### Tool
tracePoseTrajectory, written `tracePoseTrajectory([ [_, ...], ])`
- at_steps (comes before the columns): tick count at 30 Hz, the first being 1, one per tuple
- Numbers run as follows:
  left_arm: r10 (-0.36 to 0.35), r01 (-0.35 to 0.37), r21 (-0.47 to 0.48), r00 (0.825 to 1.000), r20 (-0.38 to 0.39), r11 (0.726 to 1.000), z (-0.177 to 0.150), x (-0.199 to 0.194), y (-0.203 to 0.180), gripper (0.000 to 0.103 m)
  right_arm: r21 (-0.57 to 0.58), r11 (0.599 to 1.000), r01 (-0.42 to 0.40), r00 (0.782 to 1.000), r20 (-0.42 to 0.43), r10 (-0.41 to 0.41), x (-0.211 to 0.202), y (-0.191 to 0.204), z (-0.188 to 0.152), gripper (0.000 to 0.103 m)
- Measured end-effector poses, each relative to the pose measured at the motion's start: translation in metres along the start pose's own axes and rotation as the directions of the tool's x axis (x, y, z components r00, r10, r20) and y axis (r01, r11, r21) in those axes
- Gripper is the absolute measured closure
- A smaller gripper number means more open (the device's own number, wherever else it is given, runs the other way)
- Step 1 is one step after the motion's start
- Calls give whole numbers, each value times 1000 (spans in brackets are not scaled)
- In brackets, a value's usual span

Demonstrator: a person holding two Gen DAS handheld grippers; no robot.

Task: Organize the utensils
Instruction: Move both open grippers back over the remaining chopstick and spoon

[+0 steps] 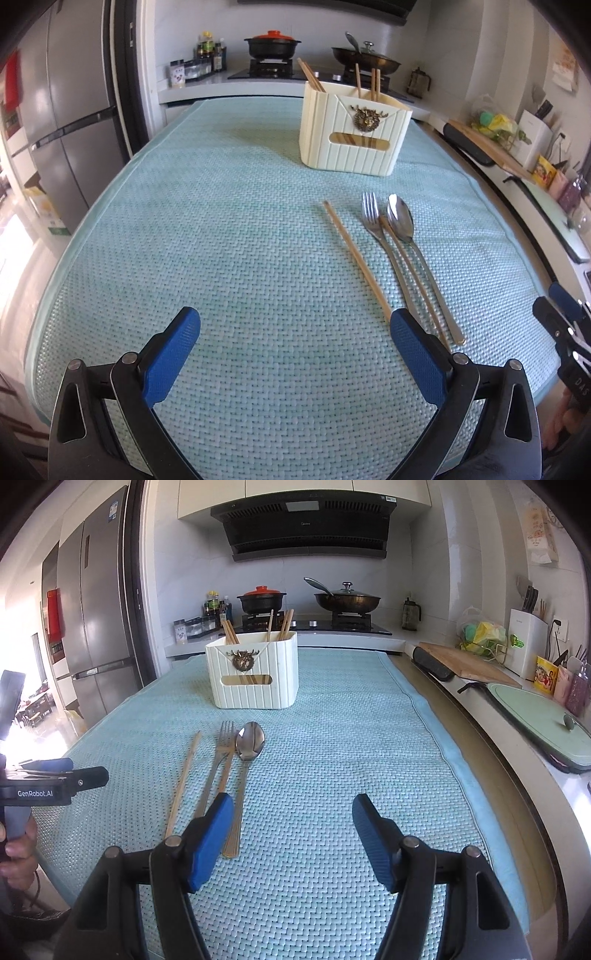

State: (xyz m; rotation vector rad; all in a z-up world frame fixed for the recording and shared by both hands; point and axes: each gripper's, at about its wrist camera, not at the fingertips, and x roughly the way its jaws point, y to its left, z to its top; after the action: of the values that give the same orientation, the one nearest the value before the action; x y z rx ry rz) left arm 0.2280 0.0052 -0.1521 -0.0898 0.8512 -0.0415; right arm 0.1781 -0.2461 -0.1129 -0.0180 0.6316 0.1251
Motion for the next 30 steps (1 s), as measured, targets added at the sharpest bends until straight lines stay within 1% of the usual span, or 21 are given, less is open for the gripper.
tracePoseTrajectory([
  [3, -1, 1, -4, 1000, -15, 1000, 1, 5, 0, 1, -9, 1000, -5, 1000, -26, 5, 4, 2, -2, 35],
  [7, -17, 17, 1, 1000, -26, 1000, 6, 13, -6, 1, -13, 1000, -21, 998, -59, 20, 13, 2, -2, 39],
  [10, -15, 15, 7, 999, -34, 1000, 14, 23, -13, 1, -18, 998, -52, 995, -84, 50, 26, 2, 4, 43],
  [12, -14, 14, 11, 999, -37, 1000, 20, 31, -18, 1, -9, 997, -79, 992, -100, 77, 37, 3, 10, 52],
  [13, -12, 13, 11, 999, -36, 1000, 24, 35, -20, 1, -5, 996, -92, 989, -113, 91, 44, 3, 14, 53],
  [15, -12, 12, 11, 999, -38, 1000, 31, 44, -24, 1, 1, 992, -127, 983, -133, 126, 58, 6, 22, 60],
  [17, -10, 11, 11, 999, -49, 1000, 36, 55, -27, 1, -11, 988, -155, 975, -163, 151, 75, 11, 29, 61],
  [18, -7, 8, 10, 998, -57, 1000, 39, 61, -29, 1, -20, 986, -166, 973, -167, 160, 81, 14, 32, 64],
  [19, -3, 3, 8, 998, -62, 1000, 40, 67, -30, 1, -33, 984, -177, 970, -174, 169, 88, 17, 34, 65],
  [20, 3, -3, 9, 998, -68, 1000, 41, 72, -32, 1, -49, 981, -187, 966, -190, 175, 97, 21, 37, 66],
  [21, 12, -11, 12, 997, -73, 1000, 42, 77, -33, 1, -58, 980, -191, 964, -201, 176, 105, 24, 39, 71],
  [26, 39, -37, 18, 996, -84, 999, 47, 92, -34, 1, -75, 973, -219, 946, -259, 193, 140, 36, 47, 79],
  [30, 57, -54, 29, 993, -101, 998, 49, 105, -35, 1, -78, 970, -229, 929, -317, 193, 162, 42, 44, 79],
])
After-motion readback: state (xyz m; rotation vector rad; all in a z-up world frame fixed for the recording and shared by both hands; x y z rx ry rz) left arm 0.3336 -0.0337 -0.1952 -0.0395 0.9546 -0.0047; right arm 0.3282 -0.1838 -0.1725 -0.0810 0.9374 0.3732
